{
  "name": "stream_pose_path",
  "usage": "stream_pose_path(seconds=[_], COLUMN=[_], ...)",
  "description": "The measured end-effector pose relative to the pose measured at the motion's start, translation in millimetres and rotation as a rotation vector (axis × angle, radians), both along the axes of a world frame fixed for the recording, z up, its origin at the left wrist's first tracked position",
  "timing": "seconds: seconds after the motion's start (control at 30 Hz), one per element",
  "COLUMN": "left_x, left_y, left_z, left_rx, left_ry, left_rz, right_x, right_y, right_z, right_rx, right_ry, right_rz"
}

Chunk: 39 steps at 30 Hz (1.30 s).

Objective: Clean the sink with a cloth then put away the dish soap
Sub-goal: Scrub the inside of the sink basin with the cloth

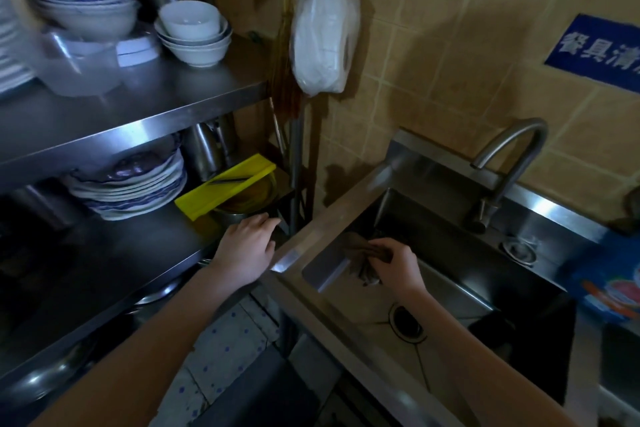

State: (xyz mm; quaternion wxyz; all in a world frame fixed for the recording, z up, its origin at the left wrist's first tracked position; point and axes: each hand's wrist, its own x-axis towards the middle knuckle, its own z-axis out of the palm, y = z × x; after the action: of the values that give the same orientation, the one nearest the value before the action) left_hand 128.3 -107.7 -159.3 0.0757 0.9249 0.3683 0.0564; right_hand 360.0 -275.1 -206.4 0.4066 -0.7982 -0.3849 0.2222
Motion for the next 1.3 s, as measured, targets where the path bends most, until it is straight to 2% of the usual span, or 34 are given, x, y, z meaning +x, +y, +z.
stream_pose_path(seconds=[0.23,0.77,1.03,1.3], left_x=[-44.1,-132.4,-143.2,-135.1], left_y=[7.1,37.0,69.3,117.4], left_z=[11.4,51.9,70.1,86.7], left_rx=[0.033,0.109,0.136,0.204], left_ry=[-0.028,-0.041,-0.069,-0.087], left_rz=[0.073,0.25,0.293,0.317], right_x=[-34.8,-96.4,-100.4,-90.1], right_y=[19.3,95.2,135.5,205.0], right_z=[14.8,50.9,78.6,100.9], right_rx=[0.045,0.132,0.197,0.237], right_ry=[0.014,-0.12,-0.196,-0.193], right_rz=[0.084,0.213,0.258,0.288])
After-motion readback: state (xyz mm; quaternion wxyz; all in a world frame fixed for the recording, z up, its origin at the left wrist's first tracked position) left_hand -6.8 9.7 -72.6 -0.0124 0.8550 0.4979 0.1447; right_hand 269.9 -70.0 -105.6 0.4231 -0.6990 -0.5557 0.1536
